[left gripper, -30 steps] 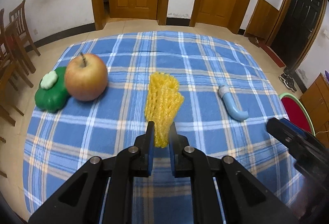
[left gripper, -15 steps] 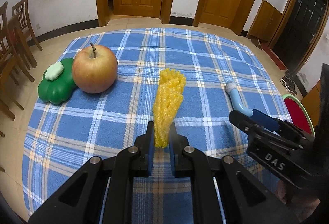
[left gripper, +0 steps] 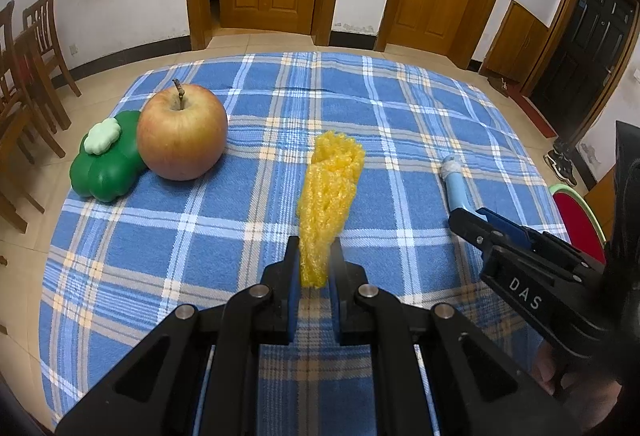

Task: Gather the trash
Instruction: 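Grasp the light-blue plastic item with the right tool while the left tool holds the foam net, then carry the foam net and light-blue item over the red bucket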

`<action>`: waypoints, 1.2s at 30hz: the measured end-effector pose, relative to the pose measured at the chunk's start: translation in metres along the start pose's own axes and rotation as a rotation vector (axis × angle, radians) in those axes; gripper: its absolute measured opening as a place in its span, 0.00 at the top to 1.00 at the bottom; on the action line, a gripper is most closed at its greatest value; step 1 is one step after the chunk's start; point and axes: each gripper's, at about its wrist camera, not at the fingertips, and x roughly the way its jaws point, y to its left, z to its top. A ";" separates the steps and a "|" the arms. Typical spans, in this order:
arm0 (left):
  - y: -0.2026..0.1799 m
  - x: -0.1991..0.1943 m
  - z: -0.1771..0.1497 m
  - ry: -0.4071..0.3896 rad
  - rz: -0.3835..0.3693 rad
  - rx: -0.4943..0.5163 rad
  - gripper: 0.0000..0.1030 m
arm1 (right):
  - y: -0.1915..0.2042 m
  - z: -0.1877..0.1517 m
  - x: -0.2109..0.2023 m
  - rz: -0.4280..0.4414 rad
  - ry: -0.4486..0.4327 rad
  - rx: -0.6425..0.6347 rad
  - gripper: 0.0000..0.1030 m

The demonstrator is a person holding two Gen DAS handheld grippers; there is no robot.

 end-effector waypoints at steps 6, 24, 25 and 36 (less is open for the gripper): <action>0.000 0.001 0.001 -0.001 -0.001 0.002 0.89 | -0.005 -0.001 -0.004 0.025 -0.005 0.025 0.81; -0.017 -0.015 0.000 -0.022 -0.025 0.026 0.89 | -0.035 -0.020 -0.069 0.088 -0.114 0.132 0.86; -0.020 -0.017 0.000 -0.023 -0.029 0.030 0.89 | -0.037 -0.021 -0.074 0.087 -0.122 0.138 0.86; -0.056 -0.028 -0.001 -0.031 -0.071 0.091 0.89 | -0.087 -0.040 -0.123 0.047 -0.201 0.248 0.86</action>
